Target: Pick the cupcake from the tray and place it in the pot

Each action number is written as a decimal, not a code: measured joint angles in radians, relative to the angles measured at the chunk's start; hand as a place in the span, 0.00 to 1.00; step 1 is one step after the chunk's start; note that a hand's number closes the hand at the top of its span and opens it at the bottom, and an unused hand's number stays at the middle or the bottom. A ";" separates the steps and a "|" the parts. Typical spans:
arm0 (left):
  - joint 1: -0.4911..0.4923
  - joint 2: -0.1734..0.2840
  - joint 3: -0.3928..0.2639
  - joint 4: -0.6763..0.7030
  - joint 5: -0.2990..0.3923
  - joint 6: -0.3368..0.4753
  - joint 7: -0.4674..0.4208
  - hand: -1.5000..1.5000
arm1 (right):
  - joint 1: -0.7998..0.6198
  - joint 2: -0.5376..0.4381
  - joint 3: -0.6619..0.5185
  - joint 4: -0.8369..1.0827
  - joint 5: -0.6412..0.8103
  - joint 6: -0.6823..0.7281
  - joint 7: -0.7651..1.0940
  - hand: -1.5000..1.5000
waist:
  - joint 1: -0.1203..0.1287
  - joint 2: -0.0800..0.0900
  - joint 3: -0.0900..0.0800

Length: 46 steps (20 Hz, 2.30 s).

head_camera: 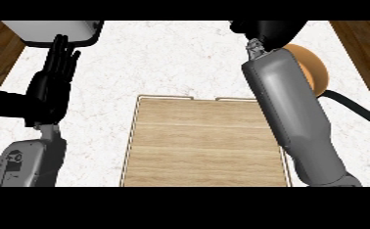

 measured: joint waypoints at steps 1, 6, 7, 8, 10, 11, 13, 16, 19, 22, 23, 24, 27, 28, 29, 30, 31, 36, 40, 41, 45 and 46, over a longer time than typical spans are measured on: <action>0.008 -0.004 -0.002 -0.003 -0.003 0.002 -0.004 0.50 | 0.025 -0.013 -0.012 -0.019 -0.002 -0.001 -0.008 1.00 | 0.000 0.000 0.000; 0.017 0.010 0.020 -0.008 0.014 -0.019 -0.014 0.50 | 0.156 -0.085 -0.071 -0.152 -0.051 -0.003 -0.069 1.00 | 0.000 0.002 0.000; 0.019 0.005 0.015 -0.003 0.010 -0.019 -0.022 0.50 | 0.183 -0.099 -0.081 -0.179 -0.068 0.001 -0.084 1.00 | 0.000 0.002 0.000; 0.003 0.005 0.016 0.008 0.009 -0.019 -0.017 0.50 | 0.196 -0.111 -0.093 -0.187 -0.083 0.001 -0.099 1.00 | 0.001 0.003 0.000; -0.007 0.007 0.020 0.007 0.011 -0.017 -0.005 0.50 | 0.230 -0.138 -0.117 -0.187 -0.108 -0.014 -0.131 1.00 | 0.004 0.004 0.000; -0.008 0.007 0.016 -0.011 0.008 -0.012 0.010 0.50 | 0.246 -0.148 -0.127 -0.189 -0.117 -0.022 -0.143 1.00 | 0.005 0.004 0.000; -0.022 0.011 0.023 -0.005 0.012 -0.016 0.015 0.50 | 0.274 -0.167 -0.145 -0.177 -0.133 -0.048 -0.174 1.00 | 0.006 0.005 0.000; -0.021 -0.002 0.010 -0.001 -0.003 -0.009 0.008 0.50 | 0.290 -0.207 -0.191 -0.115 -0.173 -0.109 -0.233 1.00 | 0.010 0.006 0.000; -0.011 0.003 0.011 -0.029 0.001 -0.014 0.031 0.50 | 0.307 -0.229 -0.224 -0.066 -0.212 -0.131 -0.272 1.00 | 0.012 0.006 0.000; -0.011 0.005 0.019 -0.017 0.008 -0.024 0.017 0.50 | 0.313 -0.237 -0.273 0.008 -0.287 -0.147 -0.320 1.00 | 0.015 0.008 0.001; -0.008 0.003 0.018 -0.020 0.005 -0.021 0.019 0.50 | 0.317 -0.233 -0.297 0.024 -0.321 -0.153 -0.330 0.00 | 0.015 0.008 0.001; 0.005 -0.006 0.009 -0.026 -0.001 -0.018 0.011 0.50 | 0.324 -0.224 -0.320 0.044 -0.358 -0.168 -0.345 0.00 | 0.017 0.009 0.001; 0.015 -0.010 0.010 -0.025 0.000 -0.023 -0.001 0.50 | 0.304 -0.219 -0.366 0.118 -0.454 -0.187 -0.416 0.00 | 0.020 0.010 0.001; 0.003 -0.014 0.005 -0.022 -0.006 -0.015 0.005 0.50 | 0.297 -0.215 -0.370 0.135 -0.477 -0.188 -0.438 0.00 | 0.019 0.010 0.001; 0.007 -0.017 0.007 -0.009 -0.006 -0.019 -0.013 0.50 | 0.291 -0.214 -0.376 0.162 -0.501 -0.196 -0.475 0.00 | 0.020 0.010 0.001; 0.007 -0.017 0.008 -0.010 -0.007 -0.019 -0.012 0.50 | 0.288 -0.218 -0.380 0.177 -0.523 -0.199 -0.509 0.00 | 0.019 0.010 0.001; -0.003 -0.015 0.010 0.005 -0.006 -0.022 -0.016 0.50 | 0.282 -0.220 -0.383 0.198 -0.539 -0.214 -0.542 0.00 | 0.019 0.010 0.001; -0.012 -0.008 0.016 -0.012 -0.008 -0.015 0.013 0.50 | 0.271 -0.207 -0.400 0.191 -0.615 -0.303 -0.660 0.00 | 0.017 0.008 0.001; 0.002 -0.010 0.017 -0.024 -0.006 -0.018 0.012 0.50 | 0.254 -0.187 -0.442 0.142 -0.690 -0.373 -0.686 0.00 | 0.014 0.006 0.000; -0.005 -0.017 0.013 -0.017 -0.014 -0.009 0.010 0.50 | 0.252 -0.186 -0.454 0.122 -0.712 -0.379 -0.686 0.00 | 0.011 0.006 0.001; 0.000 -0.013 0.017 -0.028 -0.014 -0.007 0.016 0.50 | 0.296 -0.165 -0.503 0.027 -0.809 -0.425 -0.709 0.00 | 0.005 0.003 0.000; 0.001 -0.019 0.010 -0.035 -0.018 -0.003 0.020 0.50 | 0.307 -0.162 -0.512 0.006 -0.832 -0.436 -0.720 0.00 | 0.005 0.004 0.000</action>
